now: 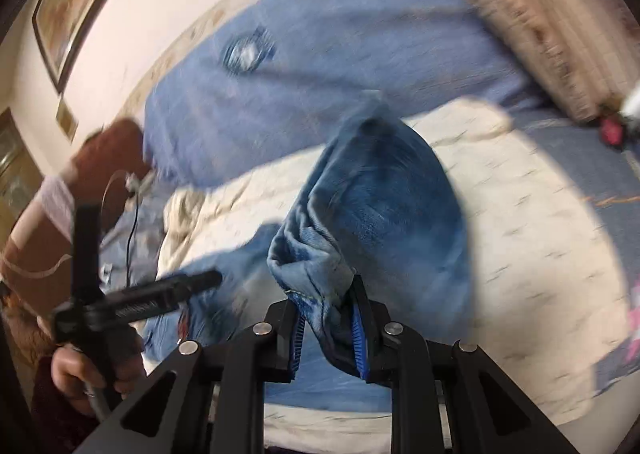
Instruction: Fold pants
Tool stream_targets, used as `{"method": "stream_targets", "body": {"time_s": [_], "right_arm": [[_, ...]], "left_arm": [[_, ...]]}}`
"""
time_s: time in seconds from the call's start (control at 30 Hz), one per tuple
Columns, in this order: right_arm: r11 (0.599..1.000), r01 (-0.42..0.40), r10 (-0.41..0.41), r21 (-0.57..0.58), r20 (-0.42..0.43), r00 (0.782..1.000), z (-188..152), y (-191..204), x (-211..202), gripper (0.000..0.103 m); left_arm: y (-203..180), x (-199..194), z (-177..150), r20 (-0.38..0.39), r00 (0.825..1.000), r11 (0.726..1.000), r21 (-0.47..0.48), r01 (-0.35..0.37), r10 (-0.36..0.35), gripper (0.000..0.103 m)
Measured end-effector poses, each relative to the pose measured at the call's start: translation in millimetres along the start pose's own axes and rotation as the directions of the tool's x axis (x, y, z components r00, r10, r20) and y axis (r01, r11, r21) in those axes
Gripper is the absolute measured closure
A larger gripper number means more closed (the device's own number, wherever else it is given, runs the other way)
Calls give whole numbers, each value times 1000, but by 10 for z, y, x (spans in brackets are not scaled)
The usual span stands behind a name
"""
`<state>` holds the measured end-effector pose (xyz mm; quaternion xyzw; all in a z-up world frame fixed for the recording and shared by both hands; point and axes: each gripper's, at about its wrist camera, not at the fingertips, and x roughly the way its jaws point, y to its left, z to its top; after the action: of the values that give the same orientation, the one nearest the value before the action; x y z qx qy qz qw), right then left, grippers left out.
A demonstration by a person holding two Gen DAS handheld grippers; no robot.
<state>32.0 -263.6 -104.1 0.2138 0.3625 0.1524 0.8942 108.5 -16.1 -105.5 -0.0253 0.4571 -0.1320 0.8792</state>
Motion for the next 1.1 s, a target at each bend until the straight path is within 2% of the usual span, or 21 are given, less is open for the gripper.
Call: {"method": "stream_targets", "body": {"time_s": [0.1, 0.17, 0.2, 0.23, 0.3, 0.33, 0.37, 0.4, 0.47, 0.57, 0.6, 0.67, 0.73, 0.77, 0.8, 0.83, 0.93, 1.0, 1.1], "right_arm": [[1000, -11, 8, -15, -146, 989, -210, 170, 487, 77], [998, 7, -22, -57, -272, 962, -406, 251, 809, 72], [997, 18, -42, -81, -305, 951, -481, 268, 889, 70], [995, 14, -46, -101, -319, 947, -536, 279, 897, 68], [994, -52, 18, -99, -317, 948, -527, 262, 783, 61], [991, -108, 80, -73, -312, 947, -504, 227, 704, 44], [986, -162, 143, -44, -286, 948, -478, 175, 599, 33], [983, -180, 165, -37, -246, 955, -458, 120, 490, 32], [986, -154, 142, -64, -168, 975, -406, 12, 300, 32], [995, -96, 93, -24, -101, 990, -370, -273, 147, 35], [996, -85, 85, 8, -75, 994, -375, -380, 103, 40], [994, -72, 78, 81, -63, 995, -339, -573, 115, 66], [997, -39, 43, 66, -46, 998, -305, -571, 131, 70], [999, -26, 28, 48, -49, 998, -299, -559, 147, 70], [999, -16, 18, 30, -68, 998, -312, -548, 178, 70], [1000, 3, -1, 21, -85, 996, -301, -568, 213, 70], [996, 80, -72, 44, -149, 986, -296, -581, 430, 70], [993, 106, -88, 56, -254, 963, -318, -635, 660, 70], [994, 106, -98, 21, -244, 965, -317, -591, 641, 70]], "left_arm": [[186, -16, -52, -4, 1000, 999, -39, -12, 12, 12], [281, 1, -64, -17, 1000, 998, -65, -18, 17, 12], [314, 7, -55, -20, 1000, 997, -72, -19, 17, 12], [326, 12, -45, -21, 1000, 997, -78, -17, 16, 12], [289, 10, -15, -14, 1000, 997, -76, -6, 5, 12], [226, 25, 14, -12, 1000, 998, -66, 5, -5, 12], [176, 29, 28, -12, 1000, 998, -54, 14, -15, 12], [74, 63, 57, -13, 999, 999, -28, 29, -29, 12], [-115, 165, 108, -23, 998, 998, 23, 51, -51, 12], [-358, 450, 212, -59, 998, 996, 88, 16, -11, 12], [-417, 566, 248, -69, 998, 995, 103, 3, 4, 14], [-500, 776, 308, -82, 996, 991, 129, -19, 30, 21], [-534, 928, 334, -117, 993, 991, 137, -5, 21, 53], [-540, 1015, 348, -143, 990, 992, 129, 16, 2, 60], [-557, 1128, 367, -173, 985, 993, 113, 43, -23, 72], [-590, 1195, 373, -183, 983, 992, 116, 45, -23, 77], [-780, 1251, 419, -131, 990, 978, 209, -24, 52, 78], [-867, 1272, 445, -113, 990, 964, 260, -57, 89, 78], [-823, 1233, 450, -115, 991, 969, 244, -41, 71, 78]]}}
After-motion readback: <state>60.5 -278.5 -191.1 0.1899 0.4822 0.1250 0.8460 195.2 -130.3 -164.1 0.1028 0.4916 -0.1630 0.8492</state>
